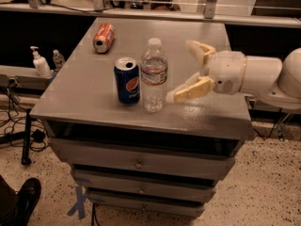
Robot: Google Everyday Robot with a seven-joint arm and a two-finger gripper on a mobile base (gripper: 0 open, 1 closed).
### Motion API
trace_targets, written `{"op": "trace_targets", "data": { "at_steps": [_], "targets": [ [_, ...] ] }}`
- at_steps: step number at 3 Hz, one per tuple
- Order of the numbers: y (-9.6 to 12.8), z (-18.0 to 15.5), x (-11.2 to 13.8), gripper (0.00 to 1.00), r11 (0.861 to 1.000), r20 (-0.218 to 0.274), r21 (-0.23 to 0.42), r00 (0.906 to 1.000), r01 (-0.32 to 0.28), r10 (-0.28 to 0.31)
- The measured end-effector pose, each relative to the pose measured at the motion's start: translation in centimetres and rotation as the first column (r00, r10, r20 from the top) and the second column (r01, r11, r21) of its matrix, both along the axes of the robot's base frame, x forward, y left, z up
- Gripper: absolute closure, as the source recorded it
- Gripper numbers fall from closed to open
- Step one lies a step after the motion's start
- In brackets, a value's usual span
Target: Move water bottle near pepsi can
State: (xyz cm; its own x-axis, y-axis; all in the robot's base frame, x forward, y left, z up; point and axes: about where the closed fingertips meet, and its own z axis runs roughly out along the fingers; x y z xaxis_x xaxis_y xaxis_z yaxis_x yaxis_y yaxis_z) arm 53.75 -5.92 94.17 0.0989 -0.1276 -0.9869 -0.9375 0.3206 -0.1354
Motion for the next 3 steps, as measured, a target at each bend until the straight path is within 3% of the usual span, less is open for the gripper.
{"op": "trace_targets", "data": {
  "at_steps": [1, 2, 3],
  "targets": [
    [-4.8, 5.0, 0.0, 0.0, 0.997, 0.098, -0.052, 0.9938, 0.057, -0.052],
    [-9.9, 9.0, -0.3, 0.0, 0.98, 0.173, -0.09, 0.9719, 0.177, -0.159],
    [-10.5, 9.5, -0.4, 0.0, 0.978, 0.182, -0.09, 0.9682, 0.19, -0.172]
  ]
}}
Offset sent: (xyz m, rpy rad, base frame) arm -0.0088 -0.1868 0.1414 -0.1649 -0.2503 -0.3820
